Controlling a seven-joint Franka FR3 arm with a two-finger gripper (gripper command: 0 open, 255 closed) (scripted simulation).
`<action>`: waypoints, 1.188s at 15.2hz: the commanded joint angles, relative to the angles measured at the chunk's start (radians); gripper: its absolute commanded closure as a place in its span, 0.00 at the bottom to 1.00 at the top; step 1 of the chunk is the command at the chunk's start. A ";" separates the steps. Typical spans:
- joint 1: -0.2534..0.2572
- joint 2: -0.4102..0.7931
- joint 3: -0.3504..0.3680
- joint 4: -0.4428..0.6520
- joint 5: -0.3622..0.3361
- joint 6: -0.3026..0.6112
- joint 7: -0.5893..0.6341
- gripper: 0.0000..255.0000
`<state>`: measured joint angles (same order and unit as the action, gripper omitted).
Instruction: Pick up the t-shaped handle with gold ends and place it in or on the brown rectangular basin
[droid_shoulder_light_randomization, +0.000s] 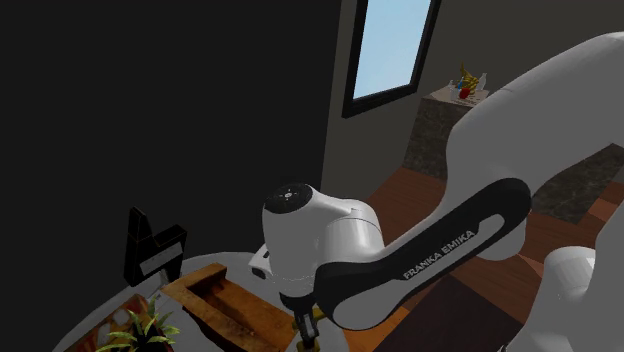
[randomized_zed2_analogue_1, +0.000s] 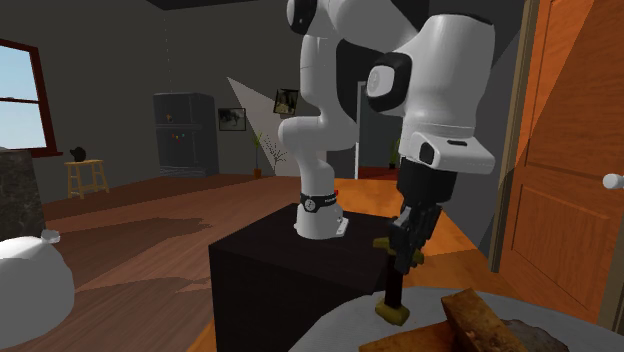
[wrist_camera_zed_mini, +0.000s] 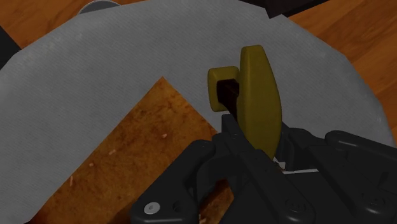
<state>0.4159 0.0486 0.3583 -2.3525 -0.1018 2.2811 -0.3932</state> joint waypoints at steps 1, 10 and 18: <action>-0.001 -0.023 0.001 0.006 0.013 -0.027 -0.010 1.00; -0.001 -0.105 0.000 0.052 0.054 -0.148 -0.046 1.00; 0.000 -0.161 -0.005 0.107 0.077 -0.256 -0.069 1.00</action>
<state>0.4168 -0.1052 0.3556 -2.2531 -0.0273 2.0405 -0.4564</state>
